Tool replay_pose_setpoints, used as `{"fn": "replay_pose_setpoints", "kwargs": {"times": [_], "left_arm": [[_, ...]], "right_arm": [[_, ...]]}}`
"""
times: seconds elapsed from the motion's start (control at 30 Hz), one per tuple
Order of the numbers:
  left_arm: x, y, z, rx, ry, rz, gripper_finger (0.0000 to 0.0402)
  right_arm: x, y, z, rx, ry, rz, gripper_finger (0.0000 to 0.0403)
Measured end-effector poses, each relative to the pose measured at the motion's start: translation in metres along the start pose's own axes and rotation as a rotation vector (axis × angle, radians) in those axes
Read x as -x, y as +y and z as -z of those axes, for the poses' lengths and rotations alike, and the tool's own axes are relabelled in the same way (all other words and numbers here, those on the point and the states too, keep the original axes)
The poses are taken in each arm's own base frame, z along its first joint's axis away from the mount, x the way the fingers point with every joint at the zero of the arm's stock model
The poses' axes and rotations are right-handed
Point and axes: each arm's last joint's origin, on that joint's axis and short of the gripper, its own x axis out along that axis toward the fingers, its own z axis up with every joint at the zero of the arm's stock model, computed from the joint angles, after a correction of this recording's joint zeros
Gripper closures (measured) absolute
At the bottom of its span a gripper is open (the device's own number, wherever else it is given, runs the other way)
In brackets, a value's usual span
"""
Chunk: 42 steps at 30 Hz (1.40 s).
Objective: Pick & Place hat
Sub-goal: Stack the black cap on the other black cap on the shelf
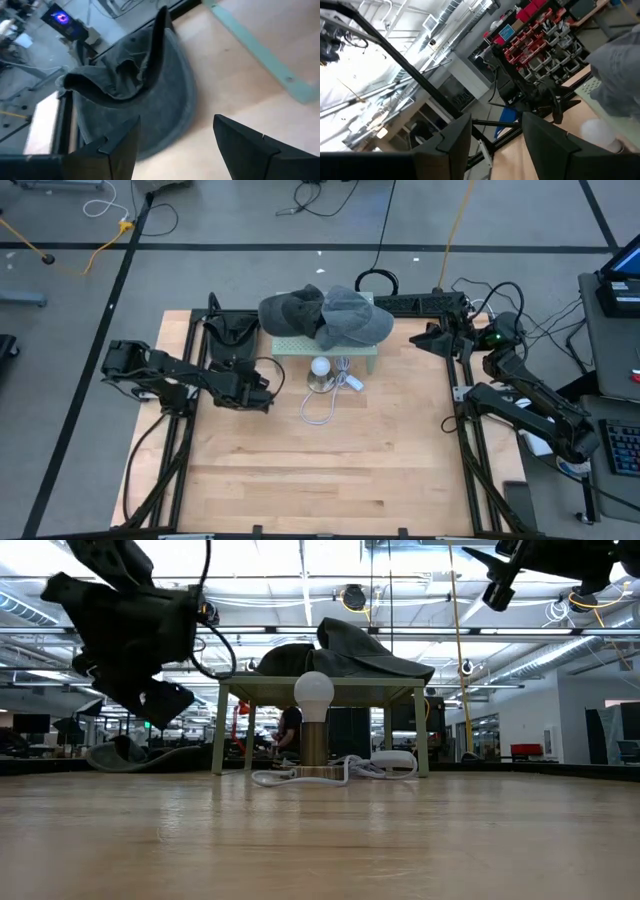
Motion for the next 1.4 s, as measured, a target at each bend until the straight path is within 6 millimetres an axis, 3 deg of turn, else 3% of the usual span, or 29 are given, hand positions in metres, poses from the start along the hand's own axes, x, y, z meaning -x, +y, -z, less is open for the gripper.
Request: {"fn": "replay_pose_setpoints", "kwargs": {"times": [0.17, 0.47, 1.1, 1.23, 1.4], "left_arm": [[-0.017, 0.003, -0.005, 0.037, 0.011, -0.057, 0.0149], [-0.048, 0.009, 0.006, 0.078, 0.032, -0.078, 0.0149], [-0.085, 0.022, 0.015, 0.075, 0.038, -0.124, 0.015], [-0.087, 0.024, 0.014, 0.08, 0.046, -0.134, 0.0179], [-0.091, 0.026, 0.014, 0.099, 0.073, -0.132, 0.0264]], "right_arm": [[0.0, 0.0, 0.0, 0.043, 0.0, 0.0, 0.0234], [0.0, 0.0, 0.0, 0.084, 0.001, 0.0, 0.0234], [-0.001, -0.003, -0.001, 0.151, 0.005, 0.006, 0.0234], [-0.002, -0.005, -0.001, 0.146, 0.006, 0.009, 0.0234], [-0.002, -0.006, -0.001, 0.14, 0.007, 0.012, 0.0234]]}}
